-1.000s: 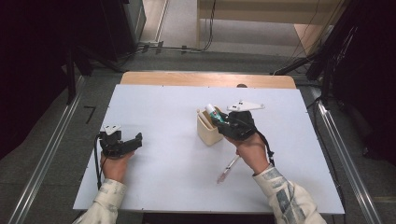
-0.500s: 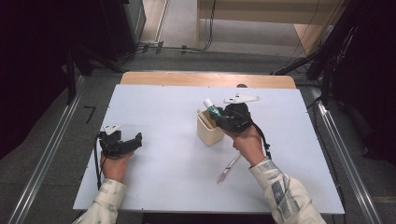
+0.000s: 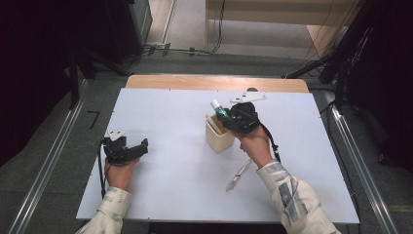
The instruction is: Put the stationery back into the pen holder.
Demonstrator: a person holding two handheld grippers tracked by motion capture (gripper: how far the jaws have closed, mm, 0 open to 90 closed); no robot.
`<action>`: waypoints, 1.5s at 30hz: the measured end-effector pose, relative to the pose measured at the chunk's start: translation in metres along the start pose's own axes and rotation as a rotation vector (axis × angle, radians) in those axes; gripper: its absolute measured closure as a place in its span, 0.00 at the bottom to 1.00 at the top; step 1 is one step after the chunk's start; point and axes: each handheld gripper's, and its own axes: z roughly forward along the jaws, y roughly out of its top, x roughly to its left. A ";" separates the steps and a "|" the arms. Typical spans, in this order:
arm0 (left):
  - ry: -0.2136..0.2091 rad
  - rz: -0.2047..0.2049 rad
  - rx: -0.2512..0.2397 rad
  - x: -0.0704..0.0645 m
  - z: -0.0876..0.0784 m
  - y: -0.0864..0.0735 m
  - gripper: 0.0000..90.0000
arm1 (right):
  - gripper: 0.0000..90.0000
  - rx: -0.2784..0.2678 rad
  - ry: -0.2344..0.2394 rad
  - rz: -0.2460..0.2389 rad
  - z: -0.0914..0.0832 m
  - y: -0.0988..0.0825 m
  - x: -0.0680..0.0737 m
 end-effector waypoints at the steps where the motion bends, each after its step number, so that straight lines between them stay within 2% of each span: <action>1: 0.000 0.000 0.000 0.000 0.000 0.000 0.10 | 0.71 0.001 0.001 0.002 0.001 0.000 -0.001; 23: -0.002 -0.001 0.002 0.001 0.000 0.000 0.10 | 0.70 0.025 0.006 0.009 0.015 0.000 -0.002; 45: -0.001 0.002 0.003 0.001 0.000 0.000 0.10 | 0.70 0.061 0.011 0.022 0.019 -0.006 -0.004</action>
